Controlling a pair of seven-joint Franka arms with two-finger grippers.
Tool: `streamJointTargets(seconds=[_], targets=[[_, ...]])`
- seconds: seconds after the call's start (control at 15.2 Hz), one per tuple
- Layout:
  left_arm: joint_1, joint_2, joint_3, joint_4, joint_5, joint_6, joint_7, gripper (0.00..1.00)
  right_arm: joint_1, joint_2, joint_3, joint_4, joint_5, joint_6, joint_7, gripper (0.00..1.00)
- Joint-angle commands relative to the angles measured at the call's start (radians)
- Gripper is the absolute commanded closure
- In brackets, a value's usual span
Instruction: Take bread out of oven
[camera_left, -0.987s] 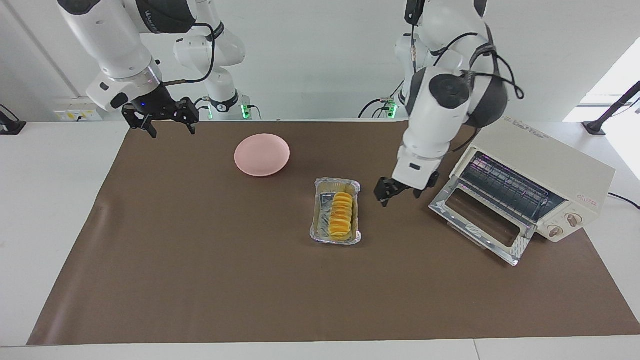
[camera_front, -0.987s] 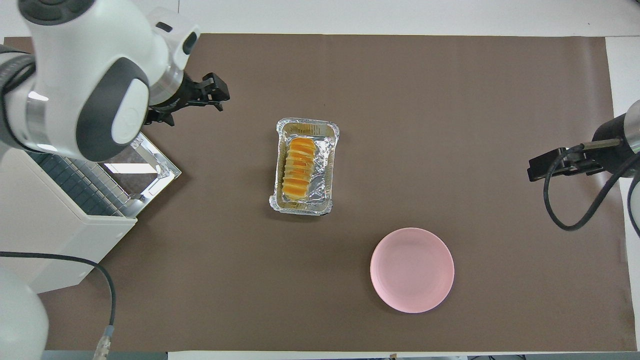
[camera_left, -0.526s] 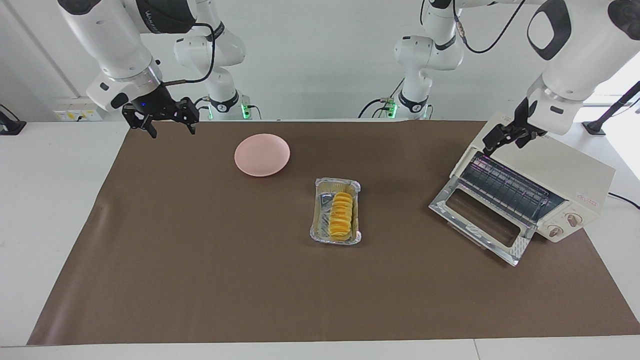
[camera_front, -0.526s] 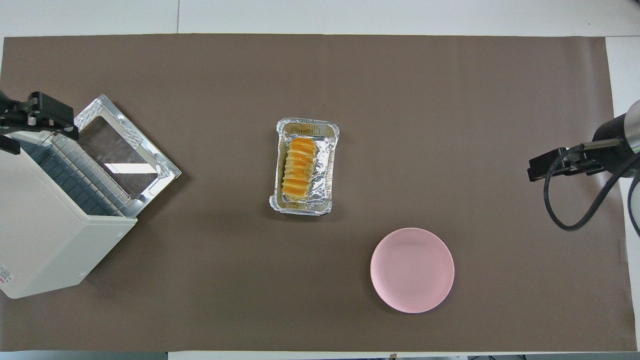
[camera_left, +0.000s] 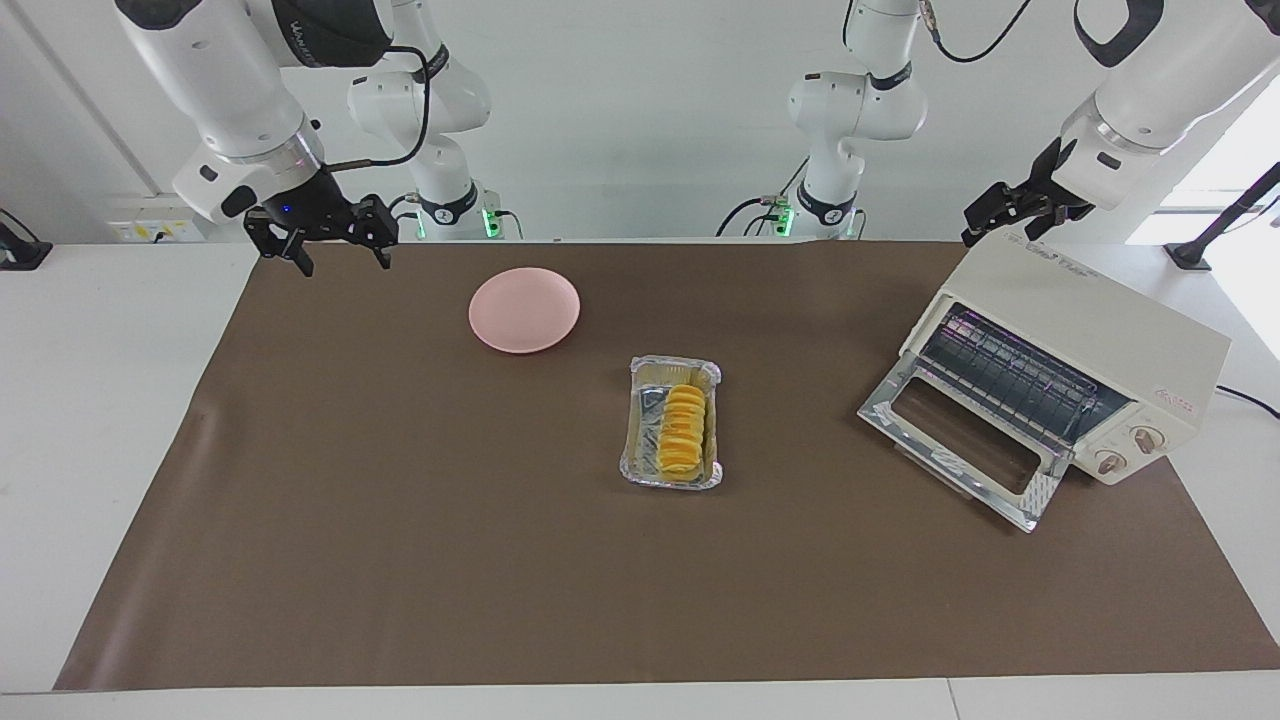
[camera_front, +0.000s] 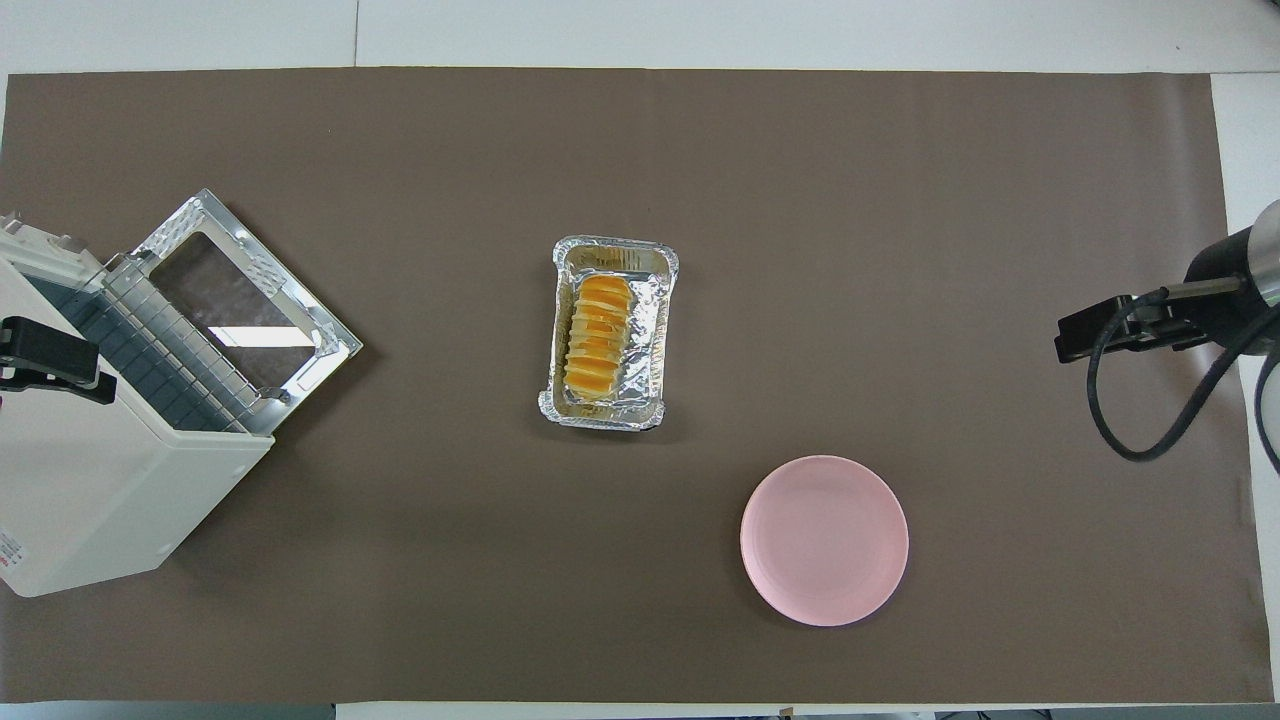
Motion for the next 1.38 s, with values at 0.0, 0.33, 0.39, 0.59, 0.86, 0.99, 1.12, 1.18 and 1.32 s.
streamJointTargets(seconds=[0.0,0.33,0.39,0.59,0.86,0.99,1.12,1.18,1.32], targets=[[0.02,-0.042,-0.028,-0.053,0.028,0.006,0.018,0.0,-0.019,-0.009,0.01,0.001,0.015,-0.016,-0.02,0.0],[0.027,-0.018,-0.043,-0.036,0.037,0.078,0.035,0.0,-0.019,-0.009,0.01,0.001,0.017,-0.016,-0.02,0.0],[0.037,-0.007,-0.06,-0.019,0.047,0.057,0.038,0.0,-0.019,-0.009,0.01,0.001,0.017,-0.016,-0.02,0.0],[0.093,0.001,-0.122,-0.025,0.052,0.059,0.037,0.0,-0.019,-0.009,0.01,0.001,0.017,-0.016,-0.02,0.0],[0.092,-0.005,-0.122,-0.043,0.051,0.059,0.031,0.0,-0.013,-0.012,0.012,0.0,0.015,-0.015,-0.063,0.0],[0.086,-0.007,-0.122,-0.046,0.051,0.062,0.035,0.0,0.011,-0.015,0.021,-0.011,0.015,-0.007,-0.13,0.0],[0.083,-0.005,-0.123,-0.045,0.051,0.069,0.035,0.0,0.018,-0.018,0.021,-0.031,0.021,0.046,-0.181,0.0],[0.081,-0.005,-0.123,-0.043,0.051,0.078,0.034,0.0,0.034,-0.036,0.024,-0.079,0.021,0.097,-0.181,0.0],[0.081,-0.005,-0.123,-0.042,0.051,0.079,0.035,0.0,0.108,-0.07,0.026,-0.208,0.021,0.25,-0.098,0.0]])
